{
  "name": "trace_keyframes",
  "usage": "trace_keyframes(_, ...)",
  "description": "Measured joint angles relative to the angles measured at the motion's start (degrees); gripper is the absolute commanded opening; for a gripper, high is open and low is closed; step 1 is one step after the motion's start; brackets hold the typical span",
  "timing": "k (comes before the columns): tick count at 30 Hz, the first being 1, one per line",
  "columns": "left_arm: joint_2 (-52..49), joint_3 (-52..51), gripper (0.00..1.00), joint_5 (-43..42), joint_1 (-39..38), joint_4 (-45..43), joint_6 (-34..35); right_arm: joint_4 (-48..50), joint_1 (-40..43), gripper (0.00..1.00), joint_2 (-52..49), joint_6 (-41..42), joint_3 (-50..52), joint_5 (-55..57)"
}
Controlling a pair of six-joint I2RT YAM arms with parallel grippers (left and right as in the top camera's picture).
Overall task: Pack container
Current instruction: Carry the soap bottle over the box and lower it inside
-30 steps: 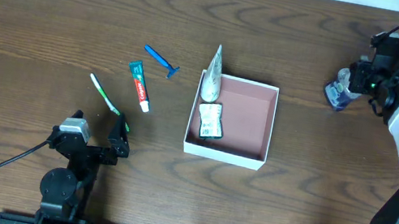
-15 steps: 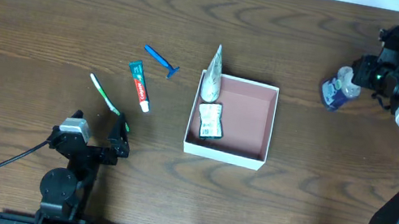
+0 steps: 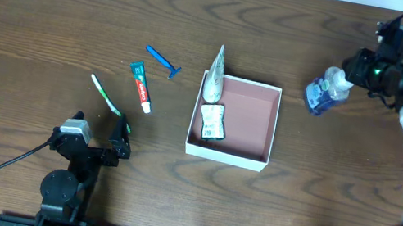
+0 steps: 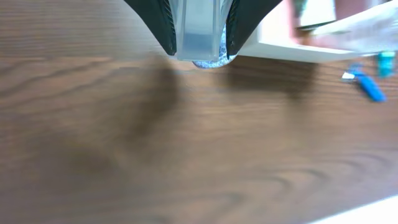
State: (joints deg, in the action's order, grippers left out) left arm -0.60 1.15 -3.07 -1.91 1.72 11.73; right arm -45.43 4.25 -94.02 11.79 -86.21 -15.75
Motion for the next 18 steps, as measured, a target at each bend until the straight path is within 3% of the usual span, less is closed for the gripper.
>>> trace_keyframes(9,0.0,0.0,0.98,0.0,0.0,0.0,0.0,-0.9,-7.7,0.11,13.7,7.1,-1.7,-3.9)
trace_keyframes(18,0.0,0.0,0.98,0.0,0.0,0.0,0.0,-4.3,-20.9,0.10,12.6,15.7,-1.9,5.3)
